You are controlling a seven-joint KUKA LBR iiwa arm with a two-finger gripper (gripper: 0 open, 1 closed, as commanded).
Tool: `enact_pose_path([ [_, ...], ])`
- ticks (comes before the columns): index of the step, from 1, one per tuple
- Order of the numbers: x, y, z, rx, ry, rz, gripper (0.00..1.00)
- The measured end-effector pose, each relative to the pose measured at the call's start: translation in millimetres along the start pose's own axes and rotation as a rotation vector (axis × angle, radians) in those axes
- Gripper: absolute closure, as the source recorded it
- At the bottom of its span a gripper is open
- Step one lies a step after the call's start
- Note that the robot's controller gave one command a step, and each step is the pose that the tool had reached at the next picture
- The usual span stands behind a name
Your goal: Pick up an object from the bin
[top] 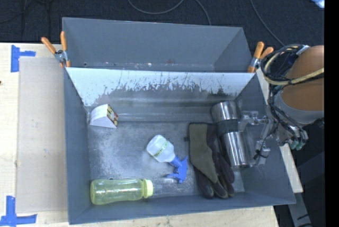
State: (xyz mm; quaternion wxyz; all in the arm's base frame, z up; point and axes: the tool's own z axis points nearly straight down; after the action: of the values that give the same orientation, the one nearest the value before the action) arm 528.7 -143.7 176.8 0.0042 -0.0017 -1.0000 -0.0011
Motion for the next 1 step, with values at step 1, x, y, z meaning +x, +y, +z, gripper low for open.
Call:
enact_pose_path([
  [1,-1.5,0.6,-4.5,0.001,-0.007,-0.004,0.00],
])
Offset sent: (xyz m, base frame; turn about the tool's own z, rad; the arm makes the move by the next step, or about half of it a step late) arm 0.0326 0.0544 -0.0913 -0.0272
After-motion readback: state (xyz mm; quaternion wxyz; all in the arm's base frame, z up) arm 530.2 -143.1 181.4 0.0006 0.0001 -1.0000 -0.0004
